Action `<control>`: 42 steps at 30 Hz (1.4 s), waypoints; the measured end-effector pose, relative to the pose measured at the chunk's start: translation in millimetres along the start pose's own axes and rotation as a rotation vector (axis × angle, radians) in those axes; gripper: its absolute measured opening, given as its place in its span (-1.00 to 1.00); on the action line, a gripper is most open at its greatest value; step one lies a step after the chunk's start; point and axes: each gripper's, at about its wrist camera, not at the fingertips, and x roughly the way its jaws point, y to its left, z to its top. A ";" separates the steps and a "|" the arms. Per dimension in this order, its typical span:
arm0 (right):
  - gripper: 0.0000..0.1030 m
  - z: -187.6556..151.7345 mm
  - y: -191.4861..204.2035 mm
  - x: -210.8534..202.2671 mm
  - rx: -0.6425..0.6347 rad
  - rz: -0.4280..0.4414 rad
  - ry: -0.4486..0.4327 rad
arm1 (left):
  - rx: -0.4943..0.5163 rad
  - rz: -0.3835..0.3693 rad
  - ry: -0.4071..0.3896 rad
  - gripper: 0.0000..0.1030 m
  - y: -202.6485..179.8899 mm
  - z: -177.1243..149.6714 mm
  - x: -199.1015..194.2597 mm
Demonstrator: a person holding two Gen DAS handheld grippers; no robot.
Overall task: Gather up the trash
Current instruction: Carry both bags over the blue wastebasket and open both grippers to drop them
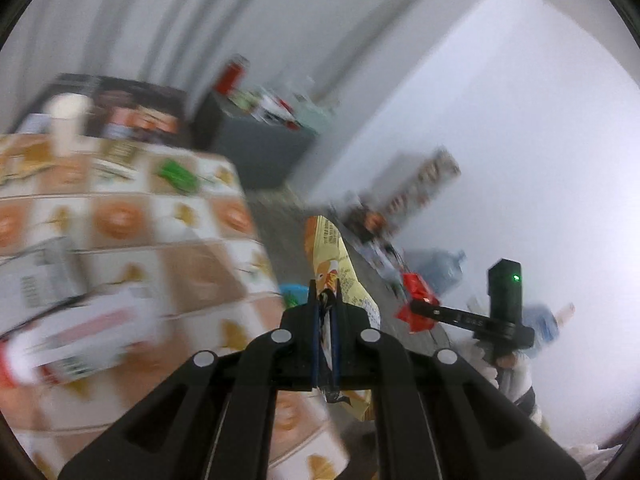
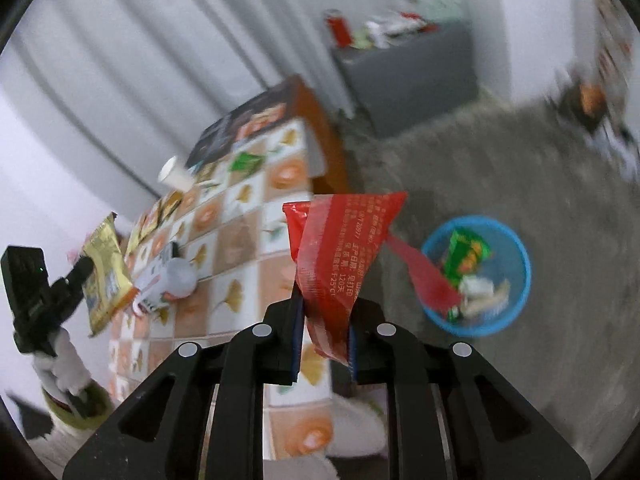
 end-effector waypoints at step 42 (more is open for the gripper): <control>0.16 25.0 -207.7 137.9 0.431 -0.197 0.165 | 0.027 0.080 0.408 0.42 -53.2 -15.1 301.7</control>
